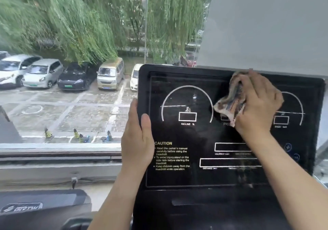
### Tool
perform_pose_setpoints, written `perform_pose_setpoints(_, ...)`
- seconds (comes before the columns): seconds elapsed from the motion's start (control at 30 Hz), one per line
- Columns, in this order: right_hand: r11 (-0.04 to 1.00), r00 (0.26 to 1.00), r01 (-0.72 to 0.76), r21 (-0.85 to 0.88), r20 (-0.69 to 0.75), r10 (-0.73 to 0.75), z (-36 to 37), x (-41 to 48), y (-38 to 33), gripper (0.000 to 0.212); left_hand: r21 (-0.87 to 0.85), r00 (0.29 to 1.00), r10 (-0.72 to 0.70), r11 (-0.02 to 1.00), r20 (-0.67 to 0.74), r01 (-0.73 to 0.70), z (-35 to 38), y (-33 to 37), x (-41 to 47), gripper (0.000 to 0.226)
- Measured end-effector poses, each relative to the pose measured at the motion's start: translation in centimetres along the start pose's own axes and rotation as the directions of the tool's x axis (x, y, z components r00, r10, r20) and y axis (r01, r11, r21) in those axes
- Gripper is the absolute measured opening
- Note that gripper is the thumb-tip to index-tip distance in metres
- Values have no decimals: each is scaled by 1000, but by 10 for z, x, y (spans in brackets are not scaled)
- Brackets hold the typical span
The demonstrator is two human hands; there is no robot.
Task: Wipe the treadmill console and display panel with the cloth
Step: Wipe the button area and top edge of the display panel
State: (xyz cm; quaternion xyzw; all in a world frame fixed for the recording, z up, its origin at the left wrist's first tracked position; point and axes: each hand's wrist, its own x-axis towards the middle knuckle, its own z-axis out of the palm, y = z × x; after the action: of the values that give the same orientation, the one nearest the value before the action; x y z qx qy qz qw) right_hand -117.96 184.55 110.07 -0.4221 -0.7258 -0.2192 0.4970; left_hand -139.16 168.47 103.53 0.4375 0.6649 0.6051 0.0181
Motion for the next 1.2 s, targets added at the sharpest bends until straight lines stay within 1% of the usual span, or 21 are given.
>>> perform_pose_setpoints(0.07, 995, 995, -101, -11, -1, 101, 8, 10, -32, 49, 5, 1000, -14, 1000, -1, 14, 0, -2, 1, 55)
perform_pose_setpoints(0.1, 995, 995, -102, -5, 22, 102, 12, 15, -57, 55, 4, 1000, -18, 1000, -2, 18, 0, -3, 0, 55)
perform_pose_setpoints(0.2, 992, 988, 61, 107, 133, -75, 22, 29, -142, 48, -9, 1000, -11, 1000, -18, 11, 0, 0, 0, 50)
perform_pose_setpoints(0.27, 968, 948, 187, 167, 227, -222, 16, 47, -187, 41, -4, 999, -20, 1000, -42, 19, 0, 2, 1, 49)
perform_pose_setpoints(0.33, 959, 859, 235, 157, 429, -280, 8, 79, -211, 33, -10, 998, -39, 999, -44, 39, -1, 4, 1, 49)
perform_pose_setpoints(0.4, 968, 673, 211, 140, 697, -247, 3, 112, -217, 33, -19, 998, -55, 998, -30, 54, -2, 6, -1, 50)
perform_pose_setpoints(0.43, 970, 582, 182, 162, 777, -239, 4, 122, -216, 33, -20, 998, -56, 998, -24, 55, -3, 7, -1, 50)
perform_pose_setpoints(0.47, 969, 538, 162, 188, 806, -247, 5, 126, -215, 33, -12, 998, -54, 999, -23, 53, -3, 7, -1, 50)
perform_pose_setpoints(0.5, 965, 551, 169, 199, 793, -260, 6, 124, -212, 32, -6, 998, -55, 998, -27, 55, -3, 7, -1, 50)
perform_pose_setpoints(0.53, 961, 614, 191, 199, 740, -275, 7, 115, -207, 30, -6, 997, -63, 998, -36, 63, -4, 7, -2, 49)
perform_pose_setpoints(0.6, 939, 793, 263, 220, 505, -340, 11, 84, -189, 32, -11, 995, -80, 997, -53, 80, -3, 7, -1, 48)
perform_pose_setpoints(0.63, 923, 833, 315, 223, 401, -381, 11, 65, -178, 42, -17, 994, -91, 996, -61, 90, -4, 6, 0, 45)
perform_pose_setpoints(0.7, 904, 853, 385, 185, 303, -425, 8, 28, -159, 61, -117, 986, -148, 983, -75, 139, -6, 7, -1, 38)
perform_pose_setpoints(0.8, 895, 841, 425, 133, 308, -445, 4, -37, -147, 68, -426, 946, -325, 857, -7, 291, -11, 1, -10, 37)
perform_pose_setpoints(0.9, 849, 764, 499, 171, 377, -525, -4, -117, -133, 75, -498, 925, -352, 782, 143, 374, -15, -9, -25, 45)
perform_pose_setpoints(0.93, 821, 725, 536, 198, 391, -567, -8, -143, -126, 76, -481, 924, -338, 790, 176, 381, -15, -11, -28, 46)
perform_pose_setpoints(1.0, 737, 628, 630, 247, 396, -670, -16, -181, -110, 75, -383, 944, -274, 864, 184, 325, -16, -13, -32, 52)
perform_pose_setpoints(1.1, 576, 458, 753, 319, 377, -806, -15, -159, -91, 76, -255, 955, -251, 924, 155, 285, -14, -10, -36, 56)
perform_pose_setpoints(1.13, 557, 453, 773, 303, 352, -819, -10, -132, -88, 76, -223, 957, -254, 934, 139, 280, -12, -10, -38, 52)
perform_pose_setpoints(1.17, 597, 512, 757, 266, 326, -795, -5, -99, -90, 73, -189, 960, -256, 943, 117, 274, -11, -8, -40, 49)
perform_pose_setpoints(1.2, 684, 619, 695, 223, 298, -726, 0, -63, -93, 68, -162, 960, -264, 947, 93, 276, -10, -7, -42, 47)
